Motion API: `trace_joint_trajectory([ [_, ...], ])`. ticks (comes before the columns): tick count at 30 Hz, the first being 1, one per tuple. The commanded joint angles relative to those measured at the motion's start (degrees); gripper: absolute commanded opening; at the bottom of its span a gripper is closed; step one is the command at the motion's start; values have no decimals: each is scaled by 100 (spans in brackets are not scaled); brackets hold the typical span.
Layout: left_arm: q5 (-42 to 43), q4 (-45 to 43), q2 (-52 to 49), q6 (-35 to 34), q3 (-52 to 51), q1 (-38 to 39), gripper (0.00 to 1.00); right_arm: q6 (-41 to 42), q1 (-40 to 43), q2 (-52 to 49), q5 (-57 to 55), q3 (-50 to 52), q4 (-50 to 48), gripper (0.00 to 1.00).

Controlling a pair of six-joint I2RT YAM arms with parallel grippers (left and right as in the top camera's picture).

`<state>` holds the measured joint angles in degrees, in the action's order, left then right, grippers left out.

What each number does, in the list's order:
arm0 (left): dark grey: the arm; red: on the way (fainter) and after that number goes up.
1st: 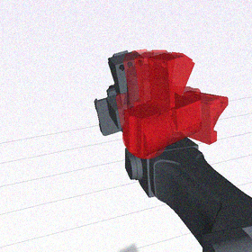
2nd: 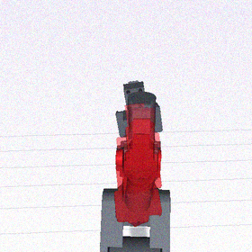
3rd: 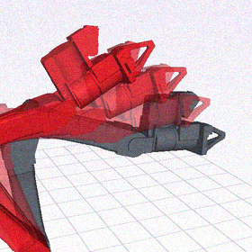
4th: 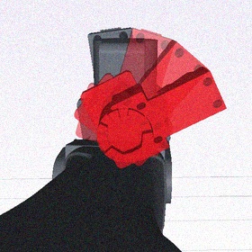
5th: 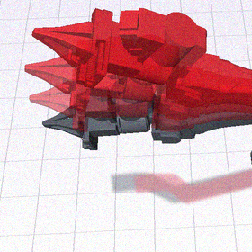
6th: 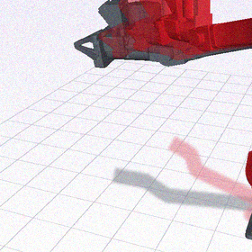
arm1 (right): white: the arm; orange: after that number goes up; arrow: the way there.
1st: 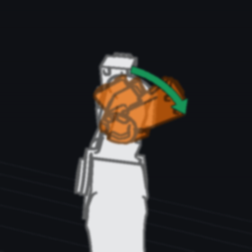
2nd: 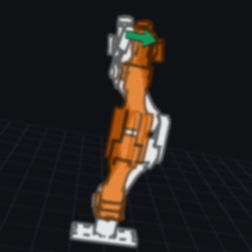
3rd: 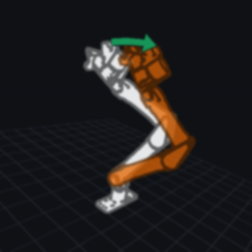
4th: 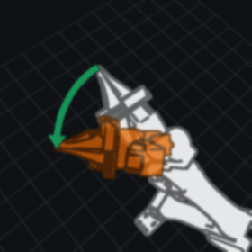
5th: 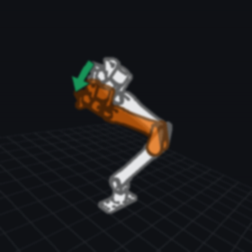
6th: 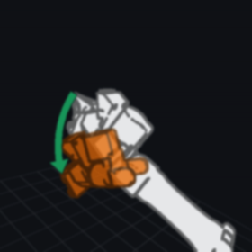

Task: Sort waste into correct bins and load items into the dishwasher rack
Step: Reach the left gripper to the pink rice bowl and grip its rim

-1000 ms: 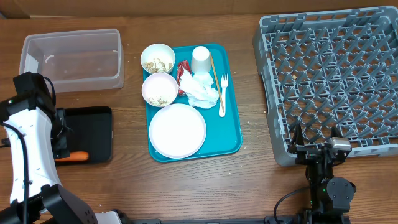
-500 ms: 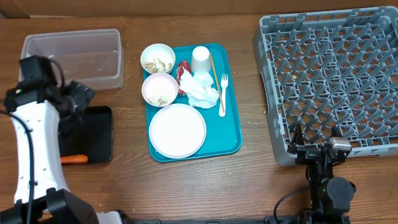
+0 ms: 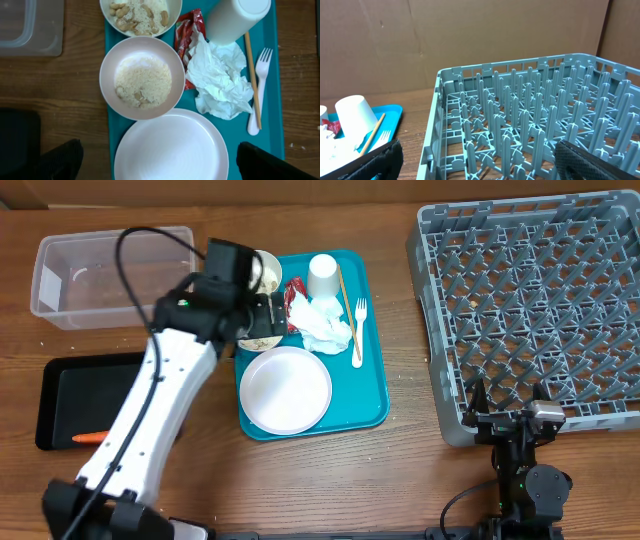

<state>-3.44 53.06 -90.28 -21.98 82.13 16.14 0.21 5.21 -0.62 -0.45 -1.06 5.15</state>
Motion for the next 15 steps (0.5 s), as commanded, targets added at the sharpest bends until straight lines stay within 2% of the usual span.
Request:
trace_joint_trajectory([
  [1, -619, -352, -634, 232, 4, 96, 100, -4, 17, 46, -35, 59, -33, 100],
  [5, -535, -732, -1340, 345, 4, 81, 100, -4, 17, 46, -35, 59, -33, 100],
  [9, -4, -876, -1690, 1104, 7, 166, 93, -4, 17, 46, -35, 59, -33, 100],
  [15, 157, -901, -1816, 1963, 4, 380, 94, -4, 17, 46, -37, 59, -33, 100],
])
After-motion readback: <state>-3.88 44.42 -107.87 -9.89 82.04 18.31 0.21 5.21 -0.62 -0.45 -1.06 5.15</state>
